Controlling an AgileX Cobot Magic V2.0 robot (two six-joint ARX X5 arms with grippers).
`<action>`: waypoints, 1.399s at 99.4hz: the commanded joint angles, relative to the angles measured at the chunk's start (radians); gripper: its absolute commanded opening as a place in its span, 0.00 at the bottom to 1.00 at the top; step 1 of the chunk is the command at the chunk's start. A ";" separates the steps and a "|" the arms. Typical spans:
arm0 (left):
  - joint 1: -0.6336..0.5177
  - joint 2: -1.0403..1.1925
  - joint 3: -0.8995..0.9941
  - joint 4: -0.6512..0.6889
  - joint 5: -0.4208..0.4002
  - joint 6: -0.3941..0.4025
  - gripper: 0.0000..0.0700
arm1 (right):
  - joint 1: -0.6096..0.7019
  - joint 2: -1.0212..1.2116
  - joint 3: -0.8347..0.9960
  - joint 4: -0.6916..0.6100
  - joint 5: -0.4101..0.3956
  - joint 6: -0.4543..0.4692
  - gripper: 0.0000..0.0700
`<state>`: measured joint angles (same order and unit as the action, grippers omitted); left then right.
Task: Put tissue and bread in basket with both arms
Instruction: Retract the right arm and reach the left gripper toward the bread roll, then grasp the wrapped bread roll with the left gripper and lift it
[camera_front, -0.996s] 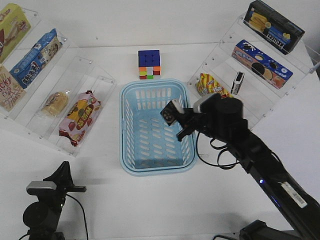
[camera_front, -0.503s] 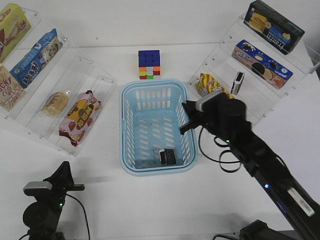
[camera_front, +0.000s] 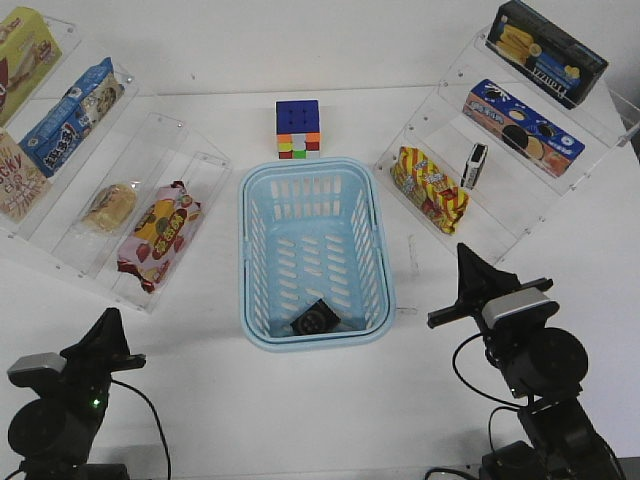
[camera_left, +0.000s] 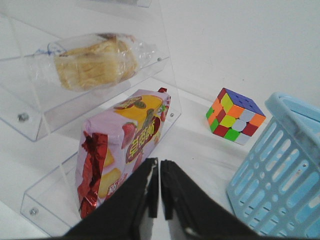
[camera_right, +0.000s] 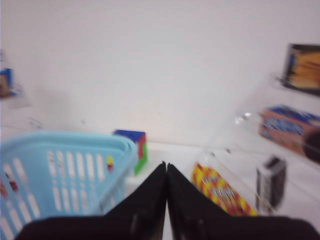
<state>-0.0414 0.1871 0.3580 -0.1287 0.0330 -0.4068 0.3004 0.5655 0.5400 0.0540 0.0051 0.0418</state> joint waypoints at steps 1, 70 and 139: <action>0.001 0.100 0.082 -0.013 0.004 0.135 0.00 | 0.005 -0.001 -0.003 0.010 0.002 0.014 0.01; 0.001 1.057 0.760 -0.156 -0.219 0.871 0.75 | 0.006 0.012 -0.003 0.012 -0.005 0.048 0.01; -0.039 1.154 0.863 -0.087 -0.303 0.793 0.00 | 0.006 0.012 -0.003 0.013 -0.005 0.048 0.01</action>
<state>-0.0582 1.3685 1.1702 -0.2359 -0.2848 0.4294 0.3012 0.5728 0.5259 0.0570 0.0010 0.0803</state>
